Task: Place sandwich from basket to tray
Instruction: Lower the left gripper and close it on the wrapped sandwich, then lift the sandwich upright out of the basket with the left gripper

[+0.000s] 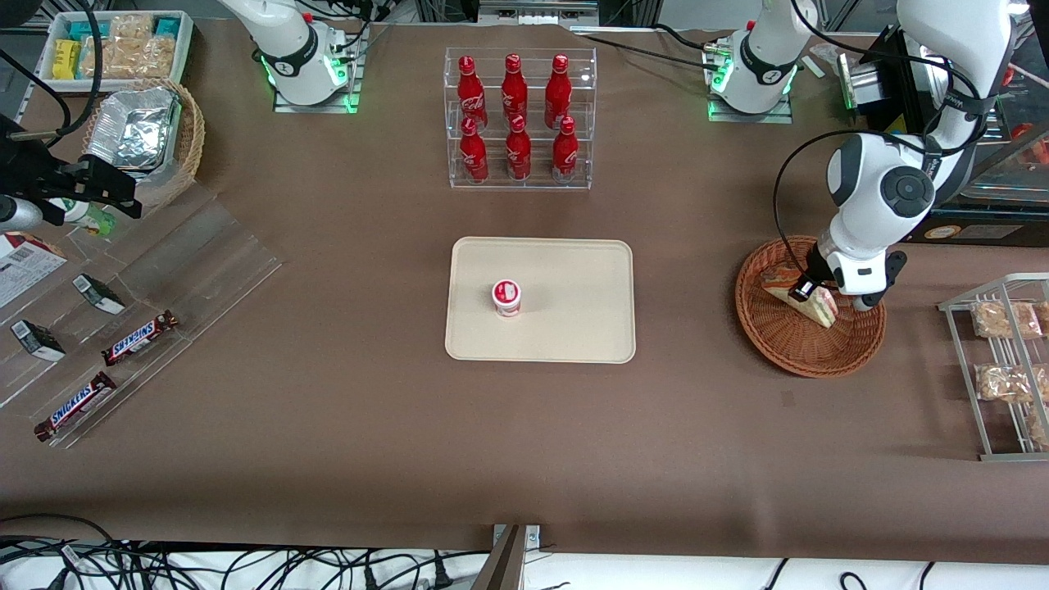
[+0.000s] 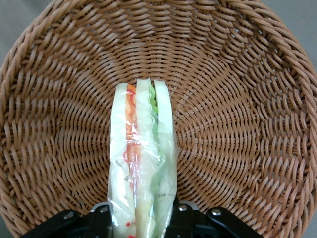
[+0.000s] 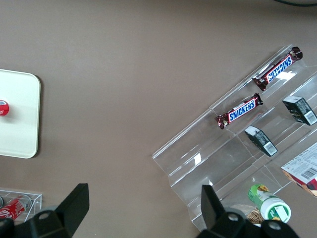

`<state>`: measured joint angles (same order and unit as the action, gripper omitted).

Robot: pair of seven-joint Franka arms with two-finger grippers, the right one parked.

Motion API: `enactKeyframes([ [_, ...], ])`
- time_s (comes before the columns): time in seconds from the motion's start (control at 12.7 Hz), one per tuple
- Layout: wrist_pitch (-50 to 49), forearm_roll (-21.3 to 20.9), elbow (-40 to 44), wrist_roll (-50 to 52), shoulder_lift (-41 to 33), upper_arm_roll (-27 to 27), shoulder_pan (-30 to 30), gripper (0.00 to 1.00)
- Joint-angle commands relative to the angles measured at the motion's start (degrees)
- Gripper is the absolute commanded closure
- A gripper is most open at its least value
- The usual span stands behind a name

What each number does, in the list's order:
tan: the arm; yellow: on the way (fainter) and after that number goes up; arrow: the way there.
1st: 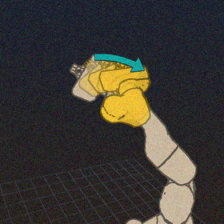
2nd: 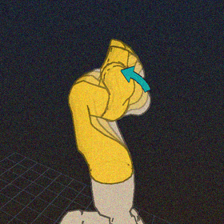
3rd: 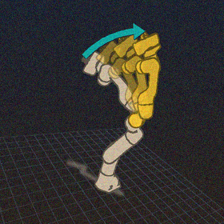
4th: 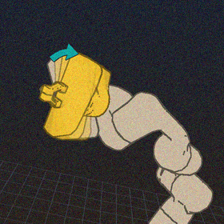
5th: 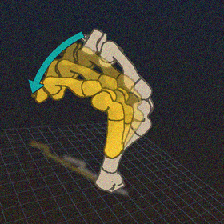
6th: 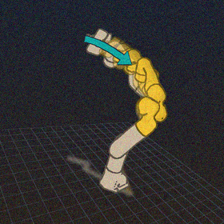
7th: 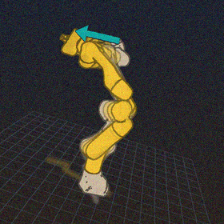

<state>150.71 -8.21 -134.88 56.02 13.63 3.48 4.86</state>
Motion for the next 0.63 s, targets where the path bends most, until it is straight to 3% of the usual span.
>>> enactKeyframes([
  [0.0, 0.21, -2.25, -0.04, 0.76, 0.0, 0.21, 0.24, 1.0],
  [0.16, -2.06, -2.33, 1.01, 0.32, -1.4, 0.47, 0.24, 1.0],
  [0.55, -18.75, -2.16, 9.25, -9.51, -5.01, 0.56, 0.33, 1.0],
])
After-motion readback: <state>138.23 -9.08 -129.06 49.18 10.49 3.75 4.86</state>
